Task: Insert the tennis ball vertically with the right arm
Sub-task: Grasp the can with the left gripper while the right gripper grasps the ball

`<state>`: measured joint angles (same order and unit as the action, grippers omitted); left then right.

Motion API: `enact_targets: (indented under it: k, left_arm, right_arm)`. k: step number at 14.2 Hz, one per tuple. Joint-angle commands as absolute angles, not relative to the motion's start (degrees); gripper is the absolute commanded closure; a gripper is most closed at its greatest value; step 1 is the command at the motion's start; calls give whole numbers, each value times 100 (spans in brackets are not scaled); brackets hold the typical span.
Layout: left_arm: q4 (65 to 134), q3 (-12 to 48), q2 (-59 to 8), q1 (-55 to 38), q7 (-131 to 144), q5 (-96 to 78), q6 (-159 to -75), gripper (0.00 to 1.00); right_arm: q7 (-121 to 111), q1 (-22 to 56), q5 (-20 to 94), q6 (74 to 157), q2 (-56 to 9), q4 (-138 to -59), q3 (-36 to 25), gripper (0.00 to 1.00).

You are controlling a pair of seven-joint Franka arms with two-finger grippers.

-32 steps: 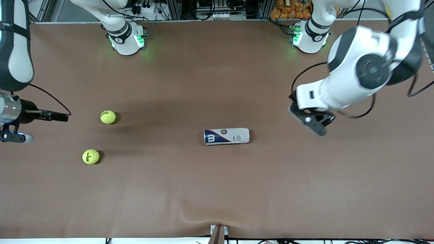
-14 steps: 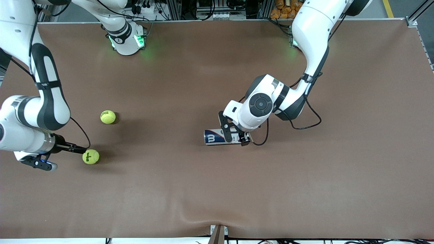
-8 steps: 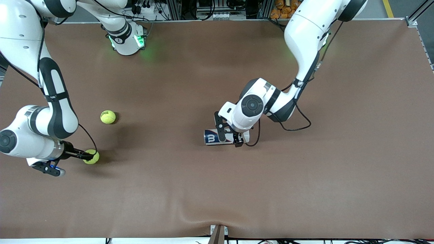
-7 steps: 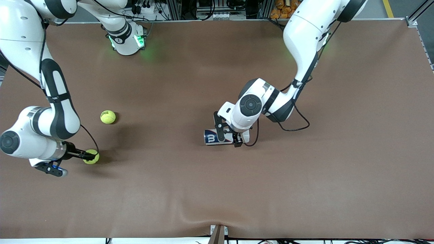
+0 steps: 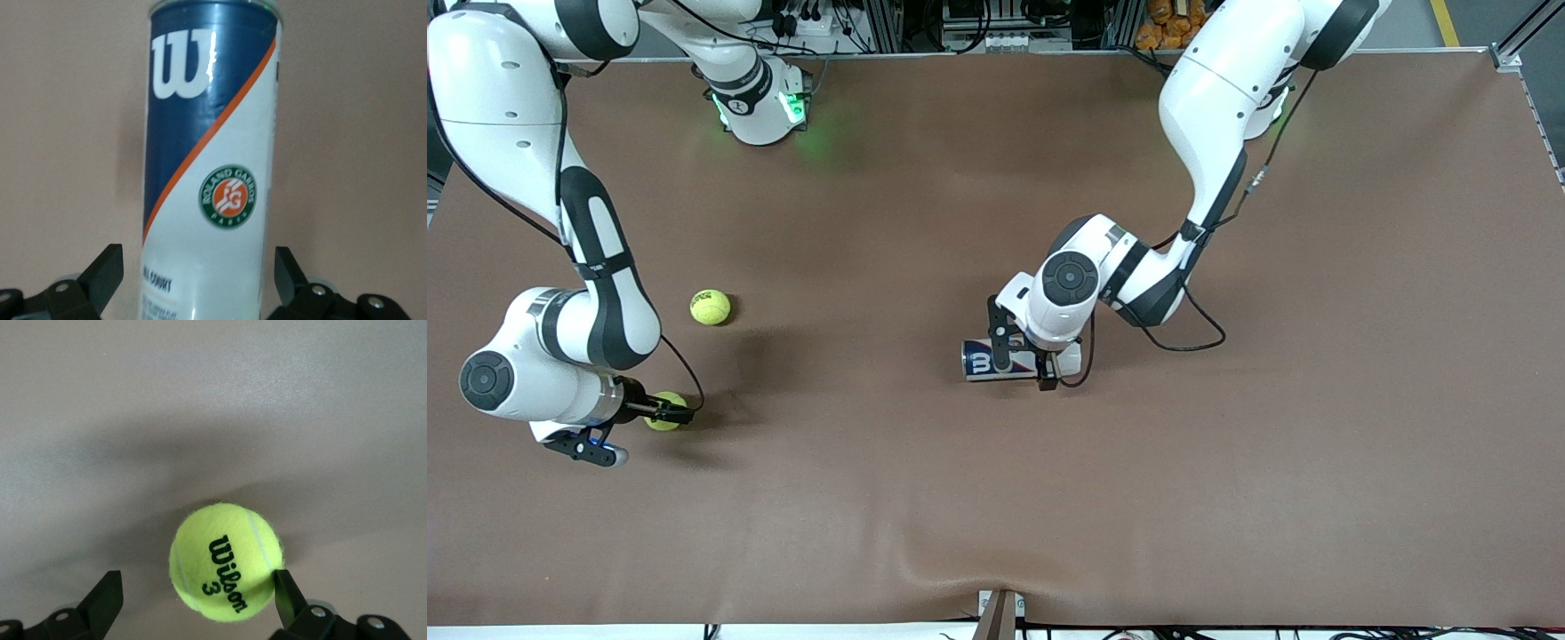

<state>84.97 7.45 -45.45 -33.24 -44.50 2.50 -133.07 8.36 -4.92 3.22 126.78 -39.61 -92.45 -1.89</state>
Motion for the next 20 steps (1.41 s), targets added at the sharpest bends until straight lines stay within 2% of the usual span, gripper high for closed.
enact_targets:
  k: [1,9,10,11,13,14,16,18,20]
  left_arm:
    - [8525,712,-4535,-3375,-4456,369,-13412,0]
    - [8481,703,-4755,-3472,-4403,378,-13746,0]
    - [8481,703,-4755,-3472,-4412,378,-13746,5]
    - [8481,694,-4755,-3489,-4403,378,-13746,16]
    - [8473,694,-4720,-3472,-4412,378,-13746,51]
    - [8455,694,-4711,-3454,-4447,378,-13746,51]
    - [8446,694,-4667,-3437,-4474,378,-13746,45]
    - [8411,694,-4650,-3428,-4465,378,-13746,47]
    - [8394,694,-4536,-3384,-4482,308,-13729,37]
  right_arm:
    - [783,-518,229,12753,-4087,-9141,-167,0]
    - [677,-562,-9,12911,-4184,-9176,-167,0]
    - [607,-571,0,12972,-4184,-9176,-167,0]
    - [572,-597,0,12999,-4184,-9176,-167,0]
    - [571,-615,0,12999,-4192,-9176,-167,0]
    - [571,-615,0,13008,-4192,-9176,-167,0]
    - [580,-624,9,13008,-4192,-9184,-167,0]
    - [580,-624,18,13008,-4201,-9202,-158,0]
    - [641,-624,79,13025,-4201,-9202,-158,0]
